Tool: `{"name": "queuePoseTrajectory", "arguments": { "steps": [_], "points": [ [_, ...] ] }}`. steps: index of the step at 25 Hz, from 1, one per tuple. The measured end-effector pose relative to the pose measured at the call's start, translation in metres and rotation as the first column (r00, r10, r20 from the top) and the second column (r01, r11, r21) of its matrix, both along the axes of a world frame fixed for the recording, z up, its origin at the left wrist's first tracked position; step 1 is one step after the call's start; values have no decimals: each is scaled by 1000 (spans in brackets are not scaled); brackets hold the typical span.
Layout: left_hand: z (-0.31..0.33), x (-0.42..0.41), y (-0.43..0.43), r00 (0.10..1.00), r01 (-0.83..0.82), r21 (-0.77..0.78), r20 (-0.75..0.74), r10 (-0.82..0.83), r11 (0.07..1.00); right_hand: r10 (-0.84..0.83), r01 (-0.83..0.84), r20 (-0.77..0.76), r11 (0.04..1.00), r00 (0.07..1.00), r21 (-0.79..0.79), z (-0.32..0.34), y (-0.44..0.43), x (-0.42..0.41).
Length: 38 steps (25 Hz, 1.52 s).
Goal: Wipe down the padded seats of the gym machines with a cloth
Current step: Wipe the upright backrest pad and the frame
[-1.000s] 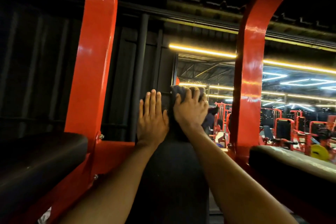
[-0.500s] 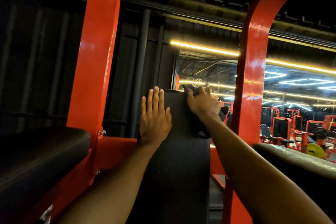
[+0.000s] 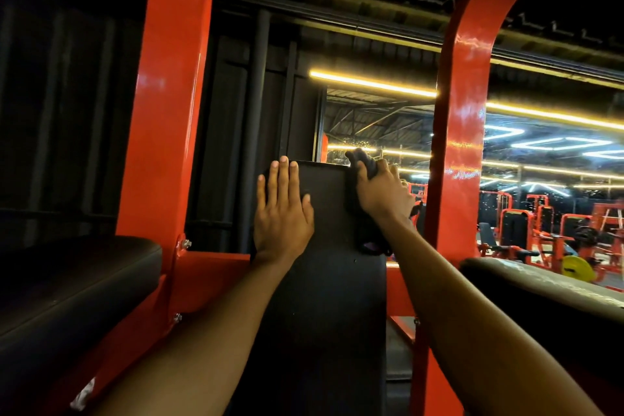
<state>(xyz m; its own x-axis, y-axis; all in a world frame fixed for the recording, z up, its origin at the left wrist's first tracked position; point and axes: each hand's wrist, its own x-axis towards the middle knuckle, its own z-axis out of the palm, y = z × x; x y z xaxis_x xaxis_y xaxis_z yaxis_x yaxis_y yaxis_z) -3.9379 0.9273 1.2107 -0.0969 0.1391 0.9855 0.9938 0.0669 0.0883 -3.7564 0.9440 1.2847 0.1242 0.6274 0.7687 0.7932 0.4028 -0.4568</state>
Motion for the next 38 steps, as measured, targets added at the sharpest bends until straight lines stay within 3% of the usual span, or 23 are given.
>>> {"name": "queuePoseTrajectory", "arguments": {
  "steps": [2,3,7,9,12,13,15,17,18,20,23,26,28,31,35,38],
  "points": [
    [1,1,2,1000,-22,-4,-3,22,1000,-34,30,-87,999,996,-45,6,-2,-19],
    [2,0,2,1000,-30,-13,-3,30,999,-53,51,-51,998,997,-41,8,-6,-34],
    [1,-4,4,997,-75,-31,-26,74,997,-18,-29,240,981,971,190,-26,-19,-71],
    [2,-2,2,1000,-27,-33,-15,27,999,17,-107,349,965,937,239,-50,-18,-51],
    [2,0,-1,1000,-4,-44,7,4,999,-64,-95,473,948,879,305,-79,-8,-2],
    [2,0,-2,1000,-2,-51,13,3,999,-65,-63,427,958,902,279,-79,-3,11],
    [-1,0,-2,1000,-3,-51,14,3,999,31,-48,164,993,986,105,-61,1,19],
    [-1,0,0,1000,-10,-27,2,10,1000,88,-89,-71,996,994,-6,-28,2,4],
    [-1,-1,1,1000,-9,-20,3,9,1000,69,-70,-62,997,996,-14,-17,-2,-11],
    [1,-2,1,1000,-6,-18,-1,5,1000,-4,-3,106,998,994,65,-21,-10,-39],
    [3,-2,0,1000,-17,-66,-11,17,998,-83,-7,321,963,943,271,-76,-20,-49],
    [2,-1,0,1000,-9,-76,-1,9,997,-111,-32,389,939,915,341,-118,-12,-20],
    [-3,0,-2,1000,-2,-74,3,2,997,-98,-14,316,942,944,335,-120,-6,-5],
    [-14,4,-2,998,-48,-65,-39,45,997,-29,9,105,982,994,189,-79,0,-1],
    [-11,5,1,993,-108,-41,-54,106,993,90,-88,-52,995,995,41,0,18,13],
    [-11,7,1,991,-122,-26,-55,121,992,123,-117,-129,992,984,51,-7,20,15]
  ]
}}
